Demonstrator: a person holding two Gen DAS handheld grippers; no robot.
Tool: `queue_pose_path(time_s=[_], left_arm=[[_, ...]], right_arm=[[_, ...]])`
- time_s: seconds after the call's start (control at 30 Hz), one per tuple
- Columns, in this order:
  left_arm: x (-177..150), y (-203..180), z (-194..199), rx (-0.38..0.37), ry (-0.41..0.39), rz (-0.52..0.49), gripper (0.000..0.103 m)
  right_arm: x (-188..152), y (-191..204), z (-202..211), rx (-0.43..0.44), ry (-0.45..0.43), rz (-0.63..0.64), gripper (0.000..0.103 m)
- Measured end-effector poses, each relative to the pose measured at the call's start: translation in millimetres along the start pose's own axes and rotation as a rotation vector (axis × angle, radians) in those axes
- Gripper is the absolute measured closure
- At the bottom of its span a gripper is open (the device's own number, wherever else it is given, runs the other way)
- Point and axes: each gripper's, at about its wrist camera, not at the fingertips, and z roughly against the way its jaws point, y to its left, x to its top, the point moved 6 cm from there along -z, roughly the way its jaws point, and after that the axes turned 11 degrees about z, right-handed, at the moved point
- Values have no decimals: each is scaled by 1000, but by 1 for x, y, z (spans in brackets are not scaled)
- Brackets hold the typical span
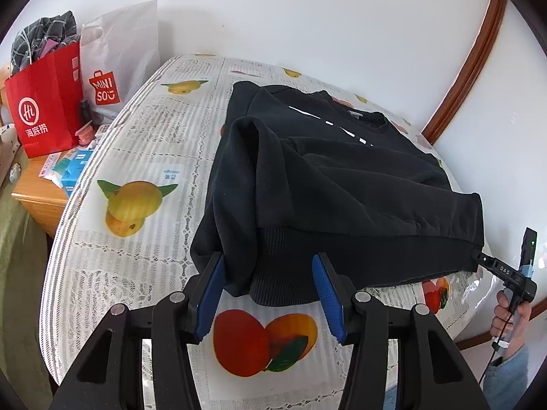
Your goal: Fold small clothes
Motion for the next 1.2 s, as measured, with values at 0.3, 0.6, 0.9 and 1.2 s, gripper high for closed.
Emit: queue_pose_path(time_s=[0.3, 0.6, 0.9, 1.2], left_arm=[[-2, -13, 20, -68, -15, -34, 55], [-3, -25, 7, -44, 13, -71, 55], [-3, 5, -27, -25, 59, 40, 75], [14, -22, 8, -47, -14, -34, 96]], right_arm=[[-1, 5, -14, 15, 13, 18, 65], [0, 7, -15, 9, 7, 41, 66], [-5, 8, -9, -9, 10, 76, 83], [21, 21, 36, 16, -127, 159, 92]])
